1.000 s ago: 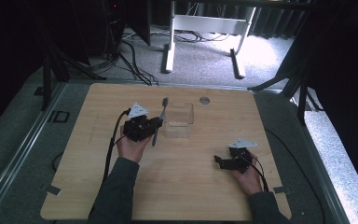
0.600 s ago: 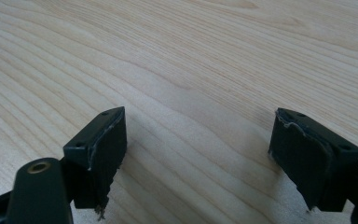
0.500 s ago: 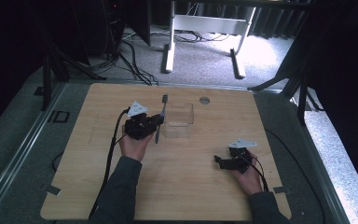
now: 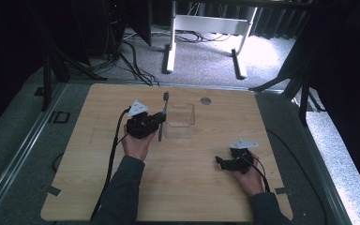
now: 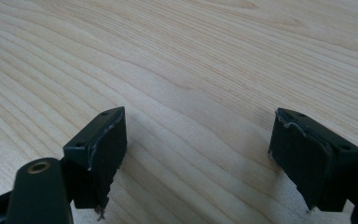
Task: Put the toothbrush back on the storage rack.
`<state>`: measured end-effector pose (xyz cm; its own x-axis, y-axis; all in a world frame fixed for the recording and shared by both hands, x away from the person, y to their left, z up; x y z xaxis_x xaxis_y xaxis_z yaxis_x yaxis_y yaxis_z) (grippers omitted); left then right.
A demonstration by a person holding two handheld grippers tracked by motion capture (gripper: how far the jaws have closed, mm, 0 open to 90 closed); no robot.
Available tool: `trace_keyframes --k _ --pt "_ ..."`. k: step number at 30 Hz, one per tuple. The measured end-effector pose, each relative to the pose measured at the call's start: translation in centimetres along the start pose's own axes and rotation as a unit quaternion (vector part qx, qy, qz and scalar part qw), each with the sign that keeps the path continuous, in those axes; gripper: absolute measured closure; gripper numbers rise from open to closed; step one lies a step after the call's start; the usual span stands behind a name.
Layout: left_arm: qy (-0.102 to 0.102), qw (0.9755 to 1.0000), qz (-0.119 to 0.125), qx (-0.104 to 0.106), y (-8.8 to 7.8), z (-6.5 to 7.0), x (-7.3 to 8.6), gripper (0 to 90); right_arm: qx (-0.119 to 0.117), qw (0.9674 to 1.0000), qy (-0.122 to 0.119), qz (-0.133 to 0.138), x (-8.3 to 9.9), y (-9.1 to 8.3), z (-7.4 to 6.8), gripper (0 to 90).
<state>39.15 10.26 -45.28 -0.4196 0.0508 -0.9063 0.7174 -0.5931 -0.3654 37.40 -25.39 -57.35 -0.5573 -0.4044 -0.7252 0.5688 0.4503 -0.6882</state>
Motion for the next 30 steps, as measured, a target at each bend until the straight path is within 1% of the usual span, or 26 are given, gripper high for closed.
trace_keyframes --k 5,8,15,23,30 --pt "0.004 0.9999 0.015 -0.001 -0.01 0.0 0.03 78.4 0.0 1.0 0.0 0.0 0.0 0.0 0.01 18.6" --pt "0.005 0.9998 0.02 0.002 0.01 0.03 0.02 78.4 0.0 1.0 -0.001 0.0 0.0 0.0 0.01 18.6" --pt "-0.007 0.9996 0.027 0.007 0.13 -0.19 -0.03 78.4 0.0 1.0 -0.001 0.0 0.0 0.0 0.01 18.6" --pt "-0.013 0.9993 0.035 0.011 0.44 -0.07 -0.01 78.3 0.0 1.0 0.0 0.0 0.0 0.0 0.01 18.6" --pt "-0.016 0.9986 0.048 0.012 0.92 0.16 -0.03 78.3 0.0 1.0 -0.001 0.0 0.0 0.0 0.01 18.6"
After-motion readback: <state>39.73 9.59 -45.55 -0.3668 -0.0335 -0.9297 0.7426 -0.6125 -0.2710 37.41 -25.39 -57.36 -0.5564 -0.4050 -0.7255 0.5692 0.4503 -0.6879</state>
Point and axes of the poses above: each handheld gripper's, and its own axes: y roughly forward along the jaws, x roughly out of its underside, z roughly to its right, the point moved 2 cm from there along y, roughly forward along the jaws, and after that the axes turned 2 degrees about -x, right-handed, at the moved point
